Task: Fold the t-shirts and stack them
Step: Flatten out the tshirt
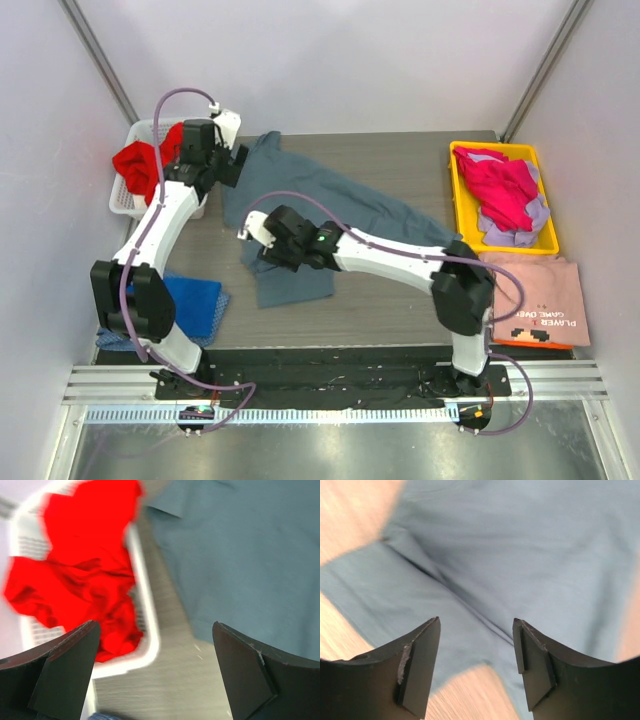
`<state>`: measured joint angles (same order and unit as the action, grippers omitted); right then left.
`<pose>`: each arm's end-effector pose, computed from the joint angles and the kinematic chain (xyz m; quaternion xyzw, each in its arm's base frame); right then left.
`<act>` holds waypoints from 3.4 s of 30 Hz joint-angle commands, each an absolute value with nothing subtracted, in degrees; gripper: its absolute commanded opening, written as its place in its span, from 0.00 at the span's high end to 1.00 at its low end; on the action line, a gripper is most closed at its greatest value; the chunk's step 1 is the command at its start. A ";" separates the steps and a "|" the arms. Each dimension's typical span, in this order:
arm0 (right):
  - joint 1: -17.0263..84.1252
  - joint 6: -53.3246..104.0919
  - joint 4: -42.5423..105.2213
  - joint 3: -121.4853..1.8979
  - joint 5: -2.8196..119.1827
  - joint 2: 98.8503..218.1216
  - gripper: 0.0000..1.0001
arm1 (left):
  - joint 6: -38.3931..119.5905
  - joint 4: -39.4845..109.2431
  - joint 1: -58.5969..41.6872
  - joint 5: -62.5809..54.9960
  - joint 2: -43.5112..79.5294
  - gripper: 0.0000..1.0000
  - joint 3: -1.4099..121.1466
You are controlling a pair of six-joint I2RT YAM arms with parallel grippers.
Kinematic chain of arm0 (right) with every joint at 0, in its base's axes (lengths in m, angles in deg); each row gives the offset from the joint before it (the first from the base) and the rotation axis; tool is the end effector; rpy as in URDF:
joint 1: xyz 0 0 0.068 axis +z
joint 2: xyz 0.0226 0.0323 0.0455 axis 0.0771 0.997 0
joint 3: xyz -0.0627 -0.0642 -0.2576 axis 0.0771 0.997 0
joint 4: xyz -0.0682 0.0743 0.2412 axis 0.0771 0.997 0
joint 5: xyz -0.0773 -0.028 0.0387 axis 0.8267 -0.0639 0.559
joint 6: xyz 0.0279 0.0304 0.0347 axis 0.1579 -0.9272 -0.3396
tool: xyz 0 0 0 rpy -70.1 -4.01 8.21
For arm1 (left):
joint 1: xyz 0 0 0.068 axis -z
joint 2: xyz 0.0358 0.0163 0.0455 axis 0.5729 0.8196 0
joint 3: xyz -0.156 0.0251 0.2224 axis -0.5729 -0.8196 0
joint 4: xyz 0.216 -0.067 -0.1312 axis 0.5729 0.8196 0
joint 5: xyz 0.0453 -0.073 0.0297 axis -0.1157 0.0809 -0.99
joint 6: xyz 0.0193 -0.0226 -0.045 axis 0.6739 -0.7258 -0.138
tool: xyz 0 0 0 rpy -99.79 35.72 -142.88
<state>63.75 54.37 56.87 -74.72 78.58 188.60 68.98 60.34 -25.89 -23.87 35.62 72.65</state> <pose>0.2313 0.3747 0.2502 -0.5721 0.7267 0.0188 0.3799 0.3742 -0.0523 0.3454 0.1451 0.8568 0.1224 0.4794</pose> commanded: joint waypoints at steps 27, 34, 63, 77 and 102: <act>29.03 51.71 48.32 -39.88 89.29 157.12 0.31 | 74.33 78.39 0.29 -9.59 16.34 0.18 34.91; 28.77 50.30 48.85 -39.62 88.59 156.86 0.32 | 74.15 75.22 0.38 -9.59 18.45 0.20 32.17; 28.68 50.13 48.50 -34.08 86.83 151.58 0.32 | 73.98 69.06 -0.94 -5.90 30.14 0.35 32.08; 28.68 50.48 48.59 -33.20 87.70 150.00 0.33 | 76.26 72.75 -2.61 -3.35 34.63 1.00 36.56; 22.88 53.47 50.43 -32.77 92.81 150.88 0.35 | 77.93 81.63 -8.67 -29.10 8.17 1.00 41.74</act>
<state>22.79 53.30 50.51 -31.62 92.30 151.38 76.04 78.13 -8.17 -24.76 9.91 38.09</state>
